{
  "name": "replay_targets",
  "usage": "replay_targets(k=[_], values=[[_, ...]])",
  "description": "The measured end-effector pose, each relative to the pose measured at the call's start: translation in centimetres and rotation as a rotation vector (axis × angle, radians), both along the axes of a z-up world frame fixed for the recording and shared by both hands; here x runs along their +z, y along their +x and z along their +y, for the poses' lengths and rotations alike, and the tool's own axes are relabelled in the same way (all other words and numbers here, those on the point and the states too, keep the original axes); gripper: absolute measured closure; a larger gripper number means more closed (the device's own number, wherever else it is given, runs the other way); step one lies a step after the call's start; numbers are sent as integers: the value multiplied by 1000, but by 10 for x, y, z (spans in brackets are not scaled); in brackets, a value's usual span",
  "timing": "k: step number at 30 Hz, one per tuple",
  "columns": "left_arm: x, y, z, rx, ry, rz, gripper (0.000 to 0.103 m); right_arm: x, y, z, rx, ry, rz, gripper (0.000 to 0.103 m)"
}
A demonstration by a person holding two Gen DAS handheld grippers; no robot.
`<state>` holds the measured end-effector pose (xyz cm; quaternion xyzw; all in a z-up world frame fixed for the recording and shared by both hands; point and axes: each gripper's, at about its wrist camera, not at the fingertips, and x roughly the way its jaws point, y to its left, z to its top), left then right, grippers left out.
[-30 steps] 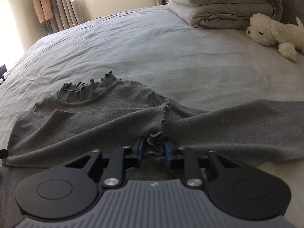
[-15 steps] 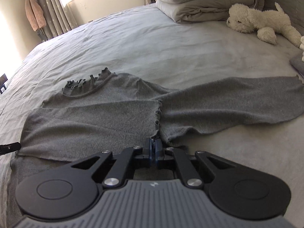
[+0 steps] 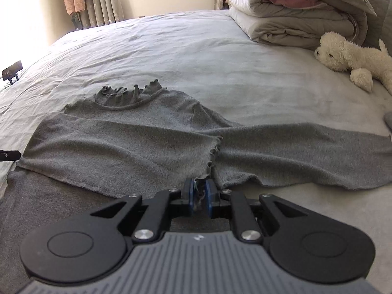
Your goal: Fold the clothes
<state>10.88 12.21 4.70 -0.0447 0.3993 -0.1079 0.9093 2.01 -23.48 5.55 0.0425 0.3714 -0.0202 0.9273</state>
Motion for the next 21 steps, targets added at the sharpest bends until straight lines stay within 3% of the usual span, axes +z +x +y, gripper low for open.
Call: replay_targets(k=[4,6,10,15,18,21], values=[[10,-9,-8,-28,-33,-111,86,8,-2,11,56,-26,-81,87],[8,-14,-19,-67,-32,-137,86,3,2,16,70,-38,-69,87],[-12,-18,-43,-143,60,-111,86,-25,18,25,94,-63,72,86],[-14,-20,-42,-155,103,-102,87,-15,9,21,69,-80,45,80],[-12,-23,-39,-151,111,-106,87,-16,6,8,33,-99,86,74],[-9,-27,-37,-136,111,-105,87,-1,0,-23,-52,-15,56,71]])
